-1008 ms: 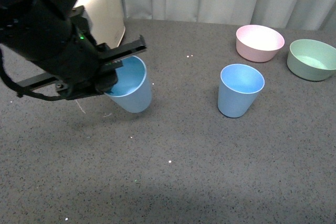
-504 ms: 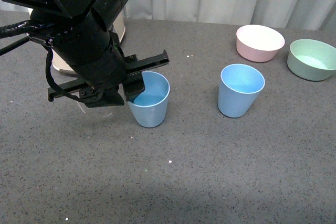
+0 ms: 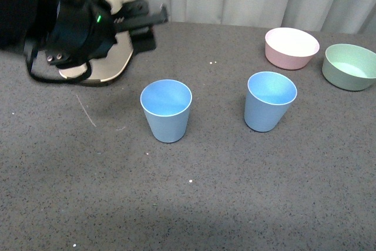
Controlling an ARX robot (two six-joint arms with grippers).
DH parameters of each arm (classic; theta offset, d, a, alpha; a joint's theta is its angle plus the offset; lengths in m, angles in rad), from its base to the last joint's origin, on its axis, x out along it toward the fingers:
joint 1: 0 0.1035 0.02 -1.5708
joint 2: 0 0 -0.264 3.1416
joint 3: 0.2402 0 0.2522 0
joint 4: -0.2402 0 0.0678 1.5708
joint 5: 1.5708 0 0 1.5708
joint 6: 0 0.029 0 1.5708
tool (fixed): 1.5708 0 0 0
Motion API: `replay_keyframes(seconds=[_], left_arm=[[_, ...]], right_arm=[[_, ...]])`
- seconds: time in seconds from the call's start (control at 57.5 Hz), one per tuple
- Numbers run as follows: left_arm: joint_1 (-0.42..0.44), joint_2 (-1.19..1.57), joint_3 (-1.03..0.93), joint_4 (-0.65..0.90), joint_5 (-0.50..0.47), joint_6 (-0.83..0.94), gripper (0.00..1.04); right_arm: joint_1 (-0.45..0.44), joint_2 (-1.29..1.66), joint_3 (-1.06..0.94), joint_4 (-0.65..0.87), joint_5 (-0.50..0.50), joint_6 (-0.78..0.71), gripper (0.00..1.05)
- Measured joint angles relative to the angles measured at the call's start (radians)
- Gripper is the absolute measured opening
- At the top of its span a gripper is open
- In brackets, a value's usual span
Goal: Stack blue cups with both arms
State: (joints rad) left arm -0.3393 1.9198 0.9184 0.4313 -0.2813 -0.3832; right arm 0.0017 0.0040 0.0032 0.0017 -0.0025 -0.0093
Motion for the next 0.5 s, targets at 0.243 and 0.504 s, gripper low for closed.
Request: replay_keyframes(seconds=[0.243,0.504], left_arm=[[0.094,-0.237,-0.393,0.74,0.04,0.326,0.24],[0.171,-0.438,-0.627,0.737,0.121,0.365,0.04]], right_arm=[[0.0,0.0,0.0,0.0,0.001,0.0,0.95],[0.0,0.0,0.0,0.0,0.001,0.0,0.95]])
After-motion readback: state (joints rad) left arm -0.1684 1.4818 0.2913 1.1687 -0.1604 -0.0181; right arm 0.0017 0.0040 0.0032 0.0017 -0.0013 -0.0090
